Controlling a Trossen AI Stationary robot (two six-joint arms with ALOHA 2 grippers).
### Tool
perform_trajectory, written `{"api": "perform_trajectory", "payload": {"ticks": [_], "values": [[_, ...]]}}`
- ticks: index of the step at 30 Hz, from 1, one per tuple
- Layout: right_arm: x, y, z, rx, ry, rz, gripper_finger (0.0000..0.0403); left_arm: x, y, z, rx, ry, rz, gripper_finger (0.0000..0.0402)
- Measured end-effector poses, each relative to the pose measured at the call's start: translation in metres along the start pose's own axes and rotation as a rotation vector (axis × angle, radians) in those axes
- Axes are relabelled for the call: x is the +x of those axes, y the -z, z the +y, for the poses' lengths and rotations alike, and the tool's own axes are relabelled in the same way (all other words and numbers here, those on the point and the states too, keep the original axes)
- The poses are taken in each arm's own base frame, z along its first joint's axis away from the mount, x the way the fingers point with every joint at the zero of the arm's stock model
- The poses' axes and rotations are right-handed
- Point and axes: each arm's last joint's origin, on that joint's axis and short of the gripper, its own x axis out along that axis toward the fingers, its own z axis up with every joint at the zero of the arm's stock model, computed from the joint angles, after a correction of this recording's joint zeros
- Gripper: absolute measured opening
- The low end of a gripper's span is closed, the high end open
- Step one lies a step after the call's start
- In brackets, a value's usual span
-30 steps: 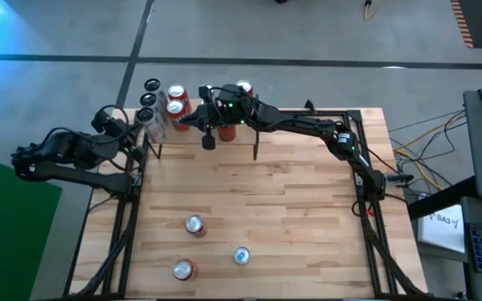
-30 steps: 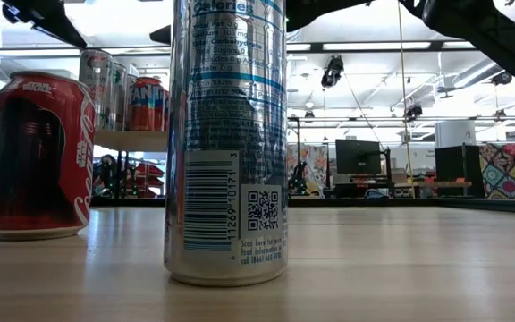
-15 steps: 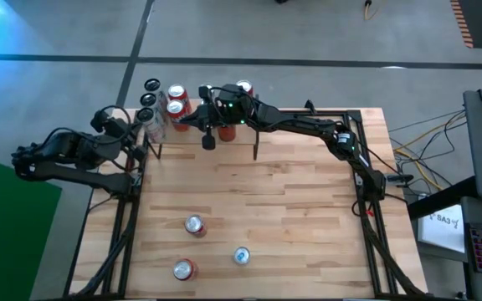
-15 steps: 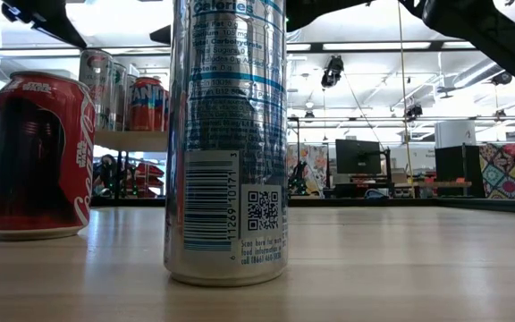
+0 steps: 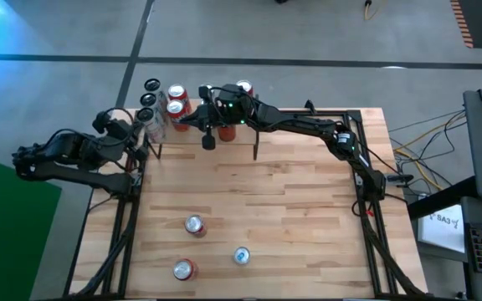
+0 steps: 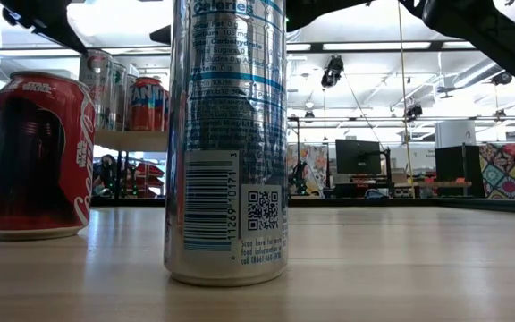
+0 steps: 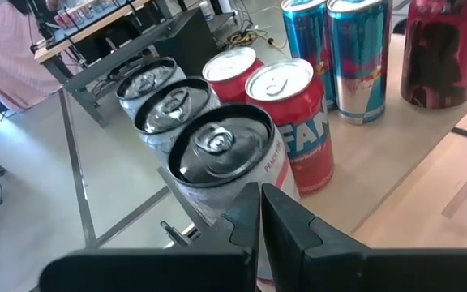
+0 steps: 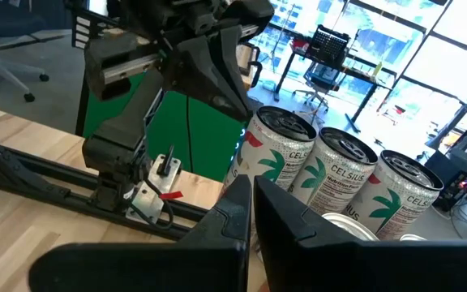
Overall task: Place canned beverage on shelf
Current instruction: Put the white pink soda can on the shelf aligned with the other white pink soda cans
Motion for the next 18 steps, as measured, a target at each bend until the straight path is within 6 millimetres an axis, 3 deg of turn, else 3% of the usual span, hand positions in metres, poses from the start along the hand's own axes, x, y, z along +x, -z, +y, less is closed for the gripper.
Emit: {"api": "perform_trajectory", "payload": {"ticks": [18], "values": [[0.0001, 0.0000, 0.0002, 0.000, 0.000, 0.000, 0.0009, 0.0003, 0.0046, 0.0026, 0.000, -0.051, -0.017, 0.0000]]}}
